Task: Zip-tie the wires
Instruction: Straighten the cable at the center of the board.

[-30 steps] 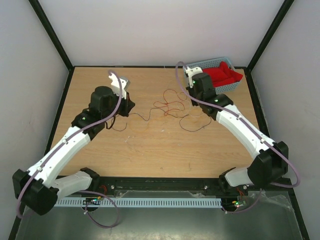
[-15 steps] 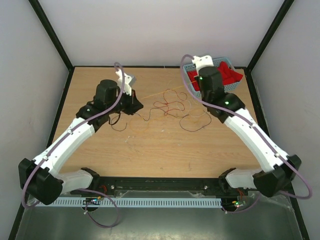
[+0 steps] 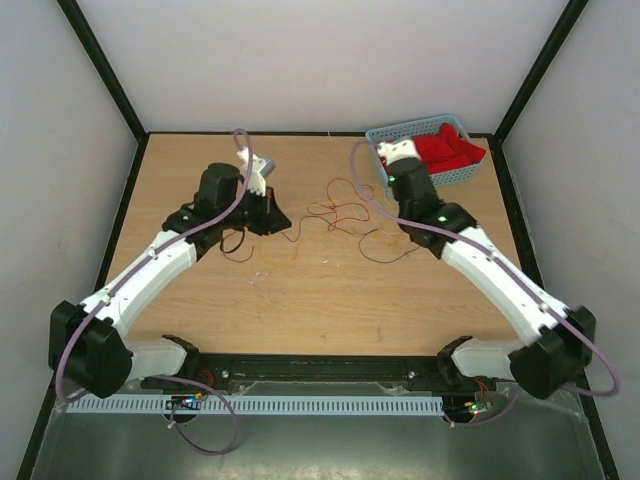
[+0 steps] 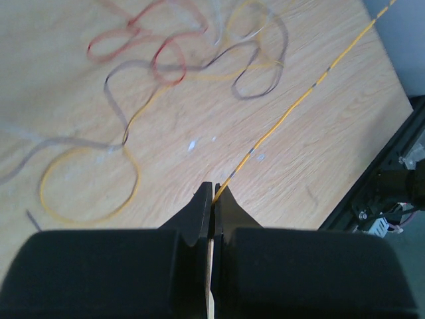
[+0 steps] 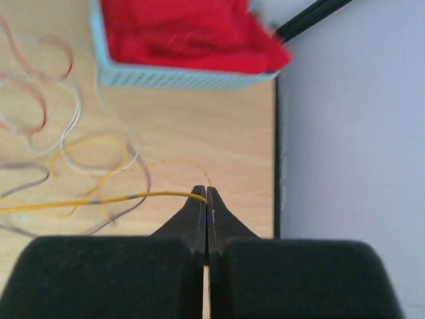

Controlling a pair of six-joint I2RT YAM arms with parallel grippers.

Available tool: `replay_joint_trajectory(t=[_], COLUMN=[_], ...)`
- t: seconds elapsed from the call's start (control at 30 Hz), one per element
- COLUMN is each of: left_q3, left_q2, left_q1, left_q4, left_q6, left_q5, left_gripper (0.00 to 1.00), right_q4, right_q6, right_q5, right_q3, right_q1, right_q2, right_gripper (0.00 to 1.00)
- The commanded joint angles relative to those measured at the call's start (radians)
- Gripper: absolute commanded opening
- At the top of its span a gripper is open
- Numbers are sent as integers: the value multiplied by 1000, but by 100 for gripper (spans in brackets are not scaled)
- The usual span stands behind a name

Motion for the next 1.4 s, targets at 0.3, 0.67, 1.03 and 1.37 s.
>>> replay_joint_trajectory(t=[0.3,0.67,1.03,1.37], left_q3=[-277,-208,-125,-106], left_q2=[2,284,360,393], left_q1=[268,325,325,325], left_q4=[-59,-58,-113,-137], left_q6=[-95,-10,36,60], left_q5=[9,-29,-103,-120], left_gripper=[0,0,0,9], right_q4=[22,26,6,-126], right_q6=[189,174,146,96], right_q5=[-233,-327,-430,-481], right_q3=[17,77,95,215], right_q1=[152,167,157,111], right_q2=[450,621,593,468], right_gripper=[3,32,64,86])
